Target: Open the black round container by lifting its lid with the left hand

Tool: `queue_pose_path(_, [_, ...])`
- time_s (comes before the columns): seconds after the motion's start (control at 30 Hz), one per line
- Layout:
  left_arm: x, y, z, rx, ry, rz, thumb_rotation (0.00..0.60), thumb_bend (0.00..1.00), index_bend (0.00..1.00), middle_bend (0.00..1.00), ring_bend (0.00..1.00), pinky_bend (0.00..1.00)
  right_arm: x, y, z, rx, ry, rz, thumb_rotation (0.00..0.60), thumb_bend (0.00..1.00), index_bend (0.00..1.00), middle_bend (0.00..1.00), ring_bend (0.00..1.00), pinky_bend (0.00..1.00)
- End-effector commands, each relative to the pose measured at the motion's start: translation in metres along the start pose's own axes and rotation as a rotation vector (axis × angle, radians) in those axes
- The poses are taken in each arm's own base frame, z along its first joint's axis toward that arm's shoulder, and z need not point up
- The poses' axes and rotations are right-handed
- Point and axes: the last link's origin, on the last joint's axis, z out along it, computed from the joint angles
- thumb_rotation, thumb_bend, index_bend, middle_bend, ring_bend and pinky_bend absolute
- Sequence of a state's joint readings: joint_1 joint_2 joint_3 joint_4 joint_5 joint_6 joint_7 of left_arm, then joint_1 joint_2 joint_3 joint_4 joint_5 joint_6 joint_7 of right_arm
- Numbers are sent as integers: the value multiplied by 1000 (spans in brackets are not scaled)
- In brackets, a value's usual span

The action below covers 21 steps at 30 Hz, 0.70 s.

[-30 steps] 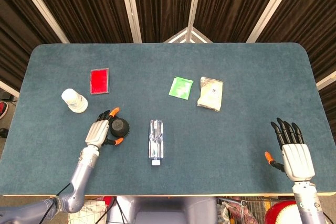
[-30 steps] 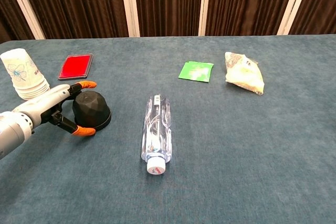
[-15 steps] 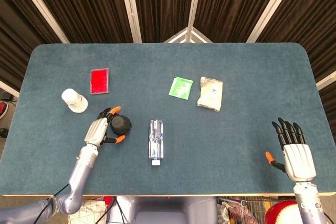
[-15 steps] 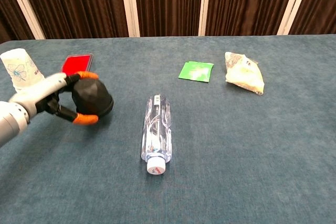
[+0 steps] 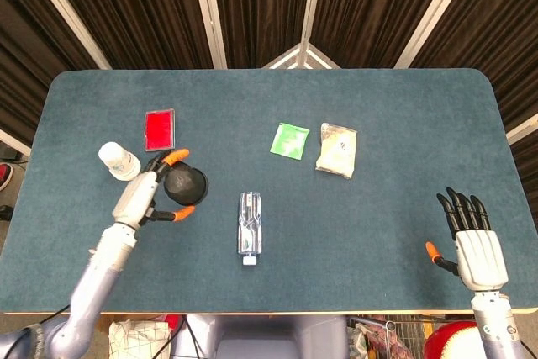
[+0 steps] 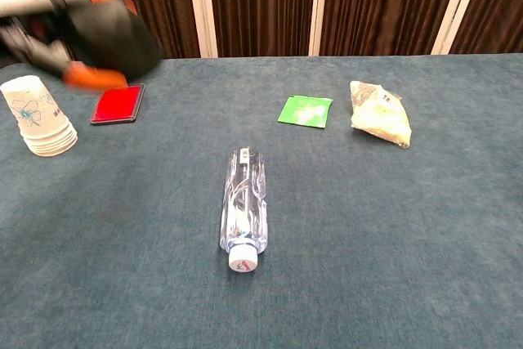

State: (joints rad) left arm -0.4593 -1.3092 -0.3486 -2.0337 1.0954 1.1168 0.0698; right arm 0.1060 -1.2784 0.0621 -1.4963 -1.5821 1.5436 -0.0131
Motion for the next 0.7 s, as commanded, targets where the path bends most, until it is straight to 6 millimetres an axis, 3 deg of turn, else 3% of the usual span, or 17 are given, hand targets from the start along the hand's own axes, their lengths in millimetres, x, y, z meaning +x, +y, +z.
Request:
queue_pose_path(0.03, [38,8,-19,5,88,-54,600,448,152,425,0,0,1,0,0,1,5,4,600,289,68,24,68,11])
queue_pose_path(0.13, [26,-22,-26,70,31,14,600,448,156,426,0,0,1,-1,2,3,5,7,600,289,68,24,68,11])
queue_pose_path(0.27, [-14,-63,-24,161,-97,49,600,448,156,426,0,0,1,-2,3,5,4,11,600,289,68,24,68,11])
queue_pose_path(0.4, [-44,-77,-18,176,-165,90,600,448,153,420,0,0,3,0,1,-1,9,18,600,288,68,24,68,11])
queue_pose_path(0.53, [-61,-58,-9,119,-177,87,600,448,152,418,0,0,5,3,-4,0,14,22,600,289,68,24,68,11])
queue_pose_path(0.6, [-54,-39,-7,73,-143,62,600,448,152,419,0,0,5,3,-4,0,15,24,600,289,68,24,68,11])
queue_pose_path(0.7, [-27,-1,-11,-15,-64,12,600,448,152,422,0,0,7,3,-6,2,19,30,600,288,68,24,68,11])
